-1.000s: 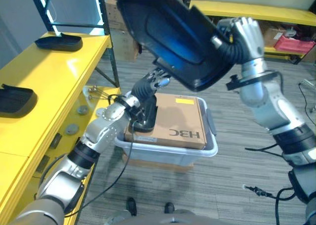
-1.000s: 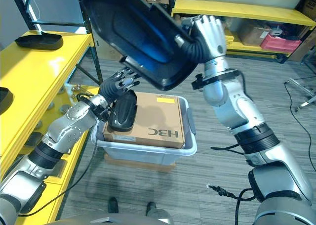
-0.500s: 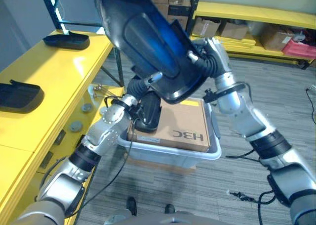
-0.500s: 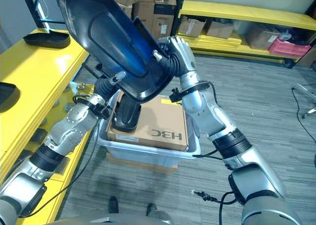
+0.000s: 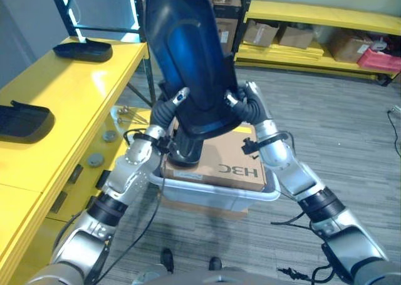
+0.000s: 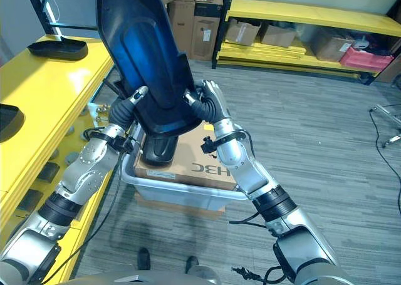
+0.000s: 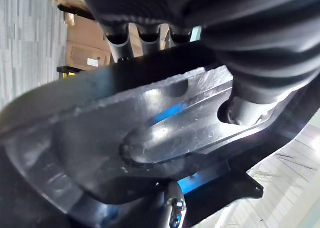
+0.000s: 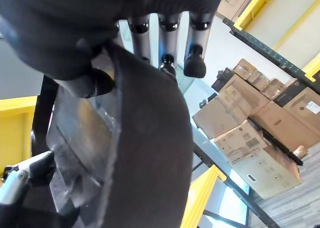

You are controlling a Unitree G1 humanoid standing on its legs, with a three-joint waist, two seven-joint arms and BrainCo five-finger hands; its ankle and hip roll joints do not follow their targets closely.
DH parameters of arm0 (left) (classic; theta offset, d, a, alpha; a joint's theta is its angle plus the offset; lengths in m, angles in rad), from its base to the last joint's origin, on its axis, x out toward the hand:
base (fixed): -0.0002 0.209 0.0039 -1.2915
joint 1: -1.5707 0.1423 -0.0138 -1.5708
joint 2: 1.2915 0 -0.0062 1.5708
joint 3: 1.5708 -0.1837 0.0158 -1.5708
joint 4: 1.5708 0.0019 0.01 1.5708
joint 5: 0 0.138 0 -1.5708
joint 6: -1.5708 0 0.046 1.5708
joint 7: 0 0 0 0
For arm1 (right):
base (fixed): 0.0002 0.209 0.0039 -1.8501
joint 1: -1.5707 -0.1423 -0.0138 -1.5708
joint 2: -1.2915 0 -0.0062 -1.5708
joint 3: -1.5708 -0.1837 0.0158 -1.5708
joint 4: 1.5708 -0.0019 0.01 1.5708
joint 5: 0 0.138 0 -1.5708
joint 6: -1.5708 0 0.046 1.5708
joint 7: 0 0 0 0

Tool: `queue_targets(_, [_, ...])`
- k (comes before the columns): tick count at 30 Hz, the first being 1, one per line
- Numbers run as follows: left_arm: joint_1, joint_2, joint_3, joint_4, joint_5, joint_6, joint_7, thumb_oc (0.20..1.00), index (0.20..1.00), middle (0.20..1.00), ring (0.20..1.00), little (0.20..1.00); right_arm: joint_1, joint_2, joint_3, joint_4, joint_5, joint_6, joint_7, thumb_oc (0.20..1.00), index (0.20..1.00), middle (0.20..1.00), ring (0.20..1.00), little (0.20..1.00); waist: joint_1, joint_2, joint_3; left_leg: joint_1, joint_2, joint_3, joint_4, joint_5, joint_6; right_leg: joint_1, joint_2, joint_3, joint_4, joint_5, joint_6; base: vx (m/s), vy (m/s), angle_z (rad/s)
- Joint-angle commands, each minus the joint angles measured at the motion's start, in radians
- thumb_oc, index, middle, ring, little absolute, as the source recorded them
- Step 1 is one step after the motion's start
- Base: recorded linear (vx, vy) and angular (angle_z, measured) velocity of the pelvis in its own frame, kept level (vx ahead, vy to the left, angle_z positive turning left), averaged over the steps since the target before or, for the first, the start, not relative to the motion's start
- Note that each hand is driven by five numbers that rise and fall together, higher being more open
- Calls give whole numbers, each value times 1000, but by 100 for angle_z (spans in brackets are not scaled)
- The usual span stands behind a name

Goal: Move parts from the plastic box to the shelf.

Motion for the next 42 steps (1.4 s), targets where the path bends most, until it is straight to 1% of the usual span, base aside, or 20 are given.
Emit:
queue_targets(1, [-136, -41, -104, -5, 110, -111, -53, 200, 200, 200, 200, 200, -88, 42, 122, -107, 116, -240, 184, 200, 200, 200, 200, 200, 32, -11, -8, 79, 35, 2, -6, -164, -34, 40, -16, -48, 11, -117, 37, 14, -55, 1])
queue_targets(4, [-114, -16, -84, -9, 229, -164, 2, 200, 200, 200, 200, 200, -77, 31, 129, -120, 189, -245, 286, 200, 200, 200, 200, 200, 44, -14, -11, 80, 35, -7, -6, -163, -37, 43, -17, -55, 8, -116, 37, 21, -44, 3])
queue_targets(5, [-102, 1, -70, -13, 267, -186, 27, 200, 200, 200, 200, 200, -70, 22, 129, -122, 244, -221, 333, 307, 307, 307, 307, 307, 50, -17, -13, 81, 36, -9, -6, -162, -38, 44, -18, -58, 7, -116, 37, 23, -71, 3])
queue_targets(6, [-89, 21, -56, -22, 314, -215, 48, 200, 200, 200, 200, 200, -60, 11, 130, -124, 270, -221, 335, 1000, 1000, 1000, 1000, 1000, 55, -19, -13, 81, 37, -10, -6, -160, -38, 45, -19, -62, 7, -115, 35, 13, -67, 4])
queue_targets(7, [-77, 38, -47, -32, 335, -230, 69, 200, 200, 200, 200, 200, -51, 5, 128, -120, 291, -227, 320, 1000, 1000, 1000, 1000, 1000, 60, -19, -12, 81, 39, -12, -6, -157, -39, 45, -20, -65, 6, -114, 34, 18, -93, 4])
queue_targets(8, [-40, 75, -7, -62, 423, -269, 115, 200, 200, 200, 200, 200, -9, 2, 101, -119, 418, -234, 329, 1000, 1000, 1000, 1000, 1000, 68, -20, -11, 80, 42, -18, -6, -152, -42, 47, -19, -70, 6, -114, 32, 18, -75, 5])
queue_targets(11, [7, 110, 44, -94, 501, -324, 130, 200, 200, 200, 200, 200, 66, 23, 44, -115, 509, -223, 329, 1000, 1000, 1000, 1000, 1000, 74, -18, -9, 80, 44, -28, -6, -149, -45, 48, -17, -74, 5, -115, 29, 28, -83, 13])
queue_targets(13, [105, 177, 144, -149, 592, -388, 175, 200, 200, 200, 200, 200, 235, 53, -52, -102, 525, -193, 304, 1000, 1000, 1000, 1000, 1000, 67, -9, -9, 81, 48, -30, -6, -149, -49, 43, -11, -67, 4, -117, 26, 34, -77, 14])
queue_targets(17, [196, 235, 247, -163, 596, -450, 221, 200, 200, 200, 200, 200, 377, 59, -130, -70, 537, -161, 332, 1000, 1000, 1000, 1000, 1000, 48, 4, -7, 76, 55, -20, -6, -140, -55, 34, -10, -61, 8, -118, 23, 1, -5, 1])
queue_targets(19, [310, 261, 357, -171, 595, -488, 277, 200, 200, 200, 200, 200, 501, 83, -183, 58, 516, -112, 382, 1000, 1000, 1000, 1000, 1000, 31, 13, 1, 71, 65, -8, -1, -132, -67, 29, -13, -66, 13, -124, 21, -1, 16, -1])
queue_targets(21, [342, 255, 380, -180, 582, -496, 284, 200, 200, 200, 200, 200, 524, 92, -190, 112, 505, -116, 399, 1000, 1000, 1000, 1000, 1000, 31, 15, 4, 69, 65, -7, -4, -130, -69, 28, -14, -70, 15, -126, 19, 6, 20, -7])
queue_targets(24, [429, 220, 438, -208, 563, -520, 310, 200, 200, 200, 200, 200, 573, 117, -189, 313, 454, -71, 460, 1000, 1000, 1000, 1000, 1000, 54, 18, 22, 50, 68, -30, 5, -118, -81, 28, -19, -84, 23, -140, 9, 2, 5, -2])
queue_targets(26, [469, 184, 469, -234, 537, -545, 279, 200, 200, 200, 200, 200, 598, 145, -167, 507, 387, -23, 513, 1000, 1000, 1000, 1000, 1000, 87, 19, 38, 32, 77, -25, 8, -106, -96, 33, -28, -129, 29, -147, 4, -14, 19, 13])
queue_targets(27, [479, 163, 482, -255, 522, -568, 234, 200, 200, 200, 200, 200, 611, 167, -153, 633, 389, 60, 556, 1000, 1000, 1000, 1000, 1000, 106, 20, 52, 23, 98, 17, 10, -92, -114, 49, -38, -188, 33, -153, 3, -21, 16, 51])
queue_targets(30, [465, 141, 485, -273, 487, -570, 160, 200, 200, 200, 200, 200, 613, 204, -155, 783, 377, 58, 544, 1000, 1000, 1000, 1000, 1000, 113, 20, 63, 31, 125, 84, 7, -89, -136, 79, -49, -253, 41, -170, 10, 53, 27, 108])
queue_targets(32, [418, 131, 460, -263, 471, -563, 125, 200, 200, 200, 200, 200, 597, 236, -143, 958, 420, 69, 499, 1000, 1000, 1000, 1000, 1000, 117, 24, 64, 26, 148, 176, 3, -66, -143, 94, -56, -322, 57, -168, 13, -13, 104, 170])
queue_targets(34, [400, 129, 453, -259, 451, -557, 126, 200, 200, 200, 200, 200, 576, 244, -153, 1033, 450, 79, 499, 1000, 1000, 1000, 1000, 1000, 124, 26, 63, 18, 147, 174, 2, -61, -145, 100, -55, -327, 64, -175, 10, 32, 126, 169])
queue_targets(38, [398, 126, 470, -264, 430, -568, 129, 200, 200, 200, 200, 200, 511, 243, -235, 1191, 512, 185, 433, 1000, 1000, 1000, 1000, 1000, 155, 38, 51, 4, 140, 177, 1, -54, -143, 119, -65, -338, 68, -178, 16, 54, 173, 66])
queue_targets(39, [398, 125, 470, -265, 430, -567, 129, 200, 200, 200, 200, 200, 510, 243, -235, 1191, 512, 186, 433, 1000, 1000, 1000, 1000, 1000, 155, 38, 51, 4, 140, 177, 1, -55, -143, 119, -66, -337, 68, -177, 17, 74, 246, 36])
queue_targets(42, [404, 146, 503, -296, 374, -568, 93, 200, 200, 200, 200, 200, 478, 262, -244, 1209, 419, 229, 475, 1000, 1000, 1000, 1000, 1000, 190, 46, 32, 8, 109, 155, 1, -82, -111, 125, -96, -351, 91, -184, 33, 65, 230, 10])
